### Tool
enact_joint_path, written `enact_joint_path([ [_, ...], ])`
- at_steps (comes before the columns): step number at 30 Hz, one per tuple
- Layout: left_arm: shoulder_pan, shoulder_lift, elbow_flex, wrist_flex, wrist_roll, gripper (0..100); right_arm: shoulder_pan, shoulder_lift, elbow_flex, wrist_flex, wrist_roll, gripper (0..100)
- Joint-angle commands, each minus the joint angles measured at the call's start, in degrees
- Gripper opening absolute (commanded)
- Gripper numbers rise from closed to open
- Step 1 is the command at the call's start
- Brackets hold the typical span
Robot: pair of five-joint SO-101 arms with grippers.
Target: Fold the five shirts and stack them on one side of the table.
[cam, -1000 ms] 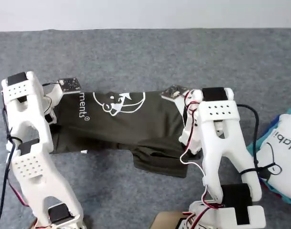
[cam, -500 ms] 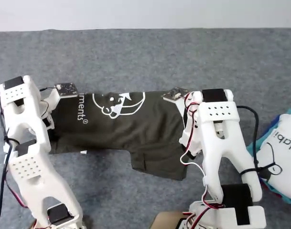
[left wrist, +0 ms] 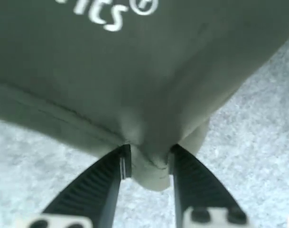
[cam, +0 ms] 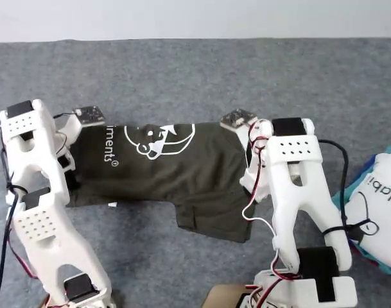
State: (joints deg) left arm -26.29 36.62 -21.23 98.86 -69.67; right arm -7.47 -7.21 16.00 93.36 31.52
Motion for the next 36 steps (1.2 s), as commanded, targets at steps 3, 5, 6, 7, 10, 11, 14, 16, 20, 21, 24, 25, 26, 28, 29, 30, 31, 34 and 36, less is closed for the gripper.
enact_joint_path([
  [3, 1.2, -4.7, -7.1, 1.6, 4.5, 7, -0.1, -2.7, -3.7, -4.1, -0.6, 23.5],
  [5, 1.7, -5.2, -8.4, 1.7, 6.0, 5, 0.0, -3.1, -3.7, -3.8, -0.6, 23.5],
  [6, 2.0, -5.9, -8.7, 1.7, 6.8, 5, 0.0, -3.3, -3.8, -3.5, -0.6, 23.5],
  [7, 2.4, -6.9, -8.8, 1.7, 7.6, 4, 0.0, -3.5, -4.1, -2.9, -0.6, 23.5],
  [10, 3.8, -10.5, -8.4, 1.6, 9.5, 4, 0.0, -3.6, -5.6, 0.0, -0.6, 23.5],
  [11, 4.0, -11.6, -7.8, 1.7, 9.7, 4, -0.1, -3.6, -5.8, 0.2, -0.6, 23.5],
  [14, 4.8, -13.8, -4.6, 1.7, 9.6, 8, 0.0, -3.6, -5.9, -0.3, -0.4, 23.5],
  [16, 5.0, -14.4, -2.2, 1.7, 9.5, 12, 0.0, -3.6, -5.9, -0.4, -0.3, 23.5],
  [20, 5.0, -13.9, -0.8, 1.6, 9.7, 13, 0.1, -3.6, -5.8, -0.4, -0.4, 23.5],
  [21, 5.2, -13.8, -0.7, 1.5, 9.8, 13, 0.1, -3.6, -5.8, -0.4, -0.4, 23.5],
  [24, 8.3, -14.0, 0.4, 1.5, 9.8, 10, 0.1, -3.7, -5.8, 0.0, -0.5, 23.5],
  [25, 10.1, -14.2, 1.5, 1.5, 9.8, 8, 0.2, -4.0, -5.8, 0.3, -0.5, 23.4],
  [26, 12.0, -14.4, 2.9, 1.5, 9.8, 6, 0.2, -4.3, -6.0, 1.2, -0.5, 23.4],
  [28, 16.4, -14.8, 5.5, 1.5, 9.9, 1, 0.8, -5.2, -7.4, 3.8, -0.5, 23.4],
  [29, 18.5, -15.3, 6.7, 1.5, 10.5, 0, 1.5, -6.0, -8.2, 4.9, -0.5, 23.4],
  [30, 20.5, -15.9, 7.6, 1.5, 12.0, 0, 2.2, -7.0, -8.8, 5.6, -0.5, 23.4],
  [31, 22.7, -16.6, 8.2, 1.5, 13.8, 0, 3.5, -8.0, -9.5, 6.5, -0.4, 23.4],
  [34, 29.4, -18.9, 9.9, 1.5, 19.3, 0, 8.5, -11.8, -10.5, 7.6, -0.3, 23.4],
  [36, 33.8, -19.8, 11.0, 1.5, 20.7, 0, 12.4, -14.6, -10.5, 7.6, -0.3, 23.4],
])
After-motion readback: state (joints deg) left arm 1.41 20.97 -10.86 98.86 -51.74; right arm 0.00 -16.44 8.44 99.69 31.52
